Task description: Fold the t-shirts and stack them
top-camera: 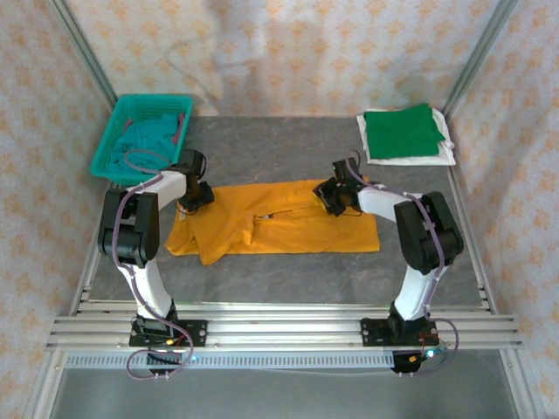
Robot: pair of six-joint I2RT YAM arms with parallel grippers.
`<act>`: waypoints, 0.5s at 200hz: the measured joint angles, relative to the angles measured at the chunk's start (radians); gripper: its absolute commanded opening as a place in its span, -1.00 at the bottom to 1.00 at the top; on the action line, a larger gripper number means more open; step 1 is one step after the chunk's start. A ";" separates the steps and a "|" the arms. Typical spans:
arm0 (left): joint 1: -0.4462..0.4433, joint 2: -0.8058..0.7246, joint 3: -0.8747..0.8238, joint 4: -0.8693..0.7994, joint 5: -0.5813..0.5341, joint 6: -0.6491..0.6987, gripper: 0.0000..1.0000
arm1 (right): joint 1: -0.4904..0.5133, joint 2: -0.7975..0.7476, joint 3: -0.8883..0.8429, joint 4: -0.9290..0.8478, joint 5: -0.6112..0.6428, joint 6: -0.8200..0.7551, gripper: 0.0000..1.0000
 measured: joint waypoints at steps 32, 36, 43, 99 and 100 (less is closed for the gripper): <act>0.000 0.000 0.000 0.000 0.001 0.000 -0.22 | 0.016 -0.002 -0.027 0.005 0.001 0.018 -0.22; 0.000 0.000 0.000 0.000 0.001 0.000 -0.23 | 0.017 -0.002 -0.031 0.005 0.002 0.021 -0.23; 0.000 0.000 0.000 0.000 0.001 0.000 -0.23 | 0.018 -0.006 -0.039 0.005 0.004 0.022 -0.23; 0.000 0.000 -0.001 0.003 0.002 0.000 -0.23 | 0.020 -0.016 -0.045 0.004 0.042 0.020 -0.25; 0.000 0.000 -0.001 0.003 0.002 0.000 -0.23 | 0.020 -0.016 -0.044 0.004 0.043 0.020 -0.25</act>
